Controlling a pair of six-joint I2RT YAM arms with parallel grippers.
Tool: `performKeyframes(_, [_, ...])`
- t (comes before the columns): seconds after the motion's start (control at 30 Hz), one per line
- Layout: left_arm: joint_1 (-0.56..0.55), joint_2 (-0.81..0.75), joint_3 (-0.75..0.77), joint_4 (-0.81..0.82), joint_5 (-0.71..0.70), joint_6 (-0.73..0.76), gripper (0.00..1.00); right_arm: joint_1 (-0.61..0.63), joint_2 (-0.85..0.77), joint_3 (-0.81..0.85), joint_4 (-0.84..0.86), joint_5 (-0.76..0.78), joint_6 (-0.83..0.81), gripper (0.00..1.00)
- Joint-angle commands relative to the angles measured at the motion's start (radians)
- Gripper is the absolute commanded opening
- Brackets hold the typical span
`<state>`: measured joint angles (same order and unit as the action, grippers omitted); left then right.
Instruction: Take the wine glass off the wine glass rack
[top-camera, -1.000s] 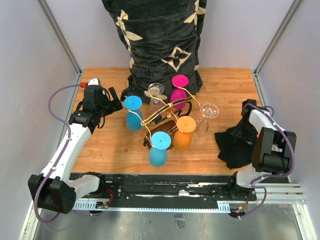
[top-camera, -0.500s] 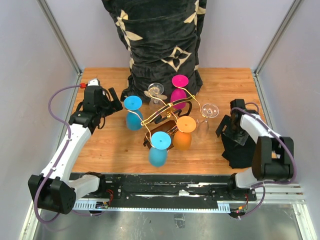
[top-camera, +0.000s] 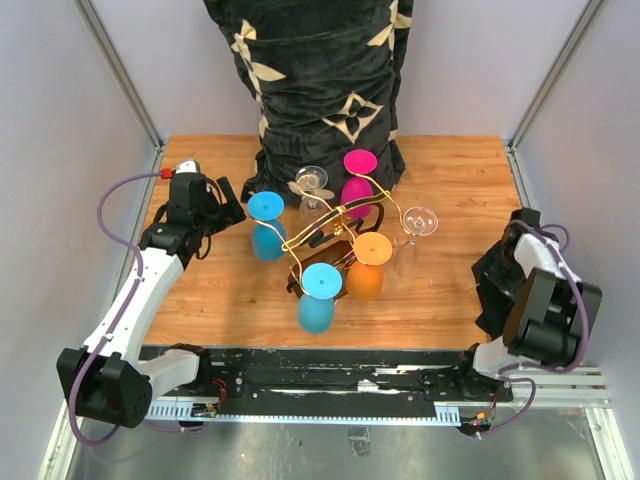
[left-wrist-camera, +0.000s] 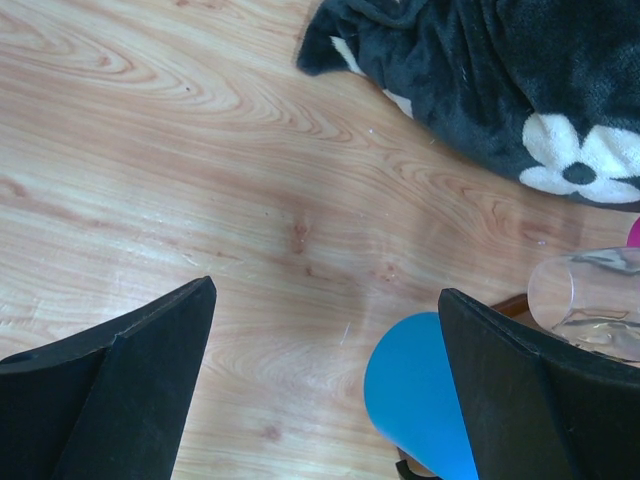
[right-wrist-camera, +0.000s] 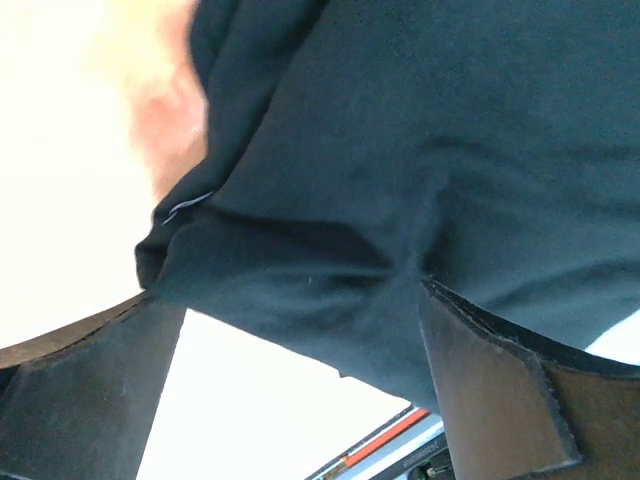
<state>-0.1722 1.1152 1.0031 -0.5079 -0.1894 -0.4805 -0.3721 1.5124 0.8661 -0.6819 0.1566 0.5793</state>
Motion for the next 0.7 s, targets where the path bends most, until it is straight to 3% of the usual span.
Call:
performKeyframes(0.0, [0.005, -0.018, -0.006, 0.014, -0.017, -0.015, 1.0, 0.093, -0.185, 0.02, -0.04, 0.193, -0.021, 0.98])
performKeyframes(0.33, [0.005, -0.03, 0.018, 0.013, -0.032, -0.018, 1.0, 0.146, -0.368, 0.08, 0.029, 0.265, -0.101, 0.98])
performKeyframes(0.47, [0.005, -0.036, 0.022, 0.019, -0.025, -0.023, 1.0, 0.169, -0.466, -0.028, 0.26, 0.201, -0.158, 0.98])
performKeyframes(0.6, [0.006, -0.046, 0.022, 0.029, -0.02, -0.023, 1.0, 0.252, -0.56, -0.175, 0.603, 0.181, -0.305, 0.98])
performKeyframes(0.67, [0.005, -0.05, 0.02, 0.033, -0.017, -0.023, 1.0, 0.285, -0.595, -0.24, 0.778, 0.099, -0.385, 0.98])
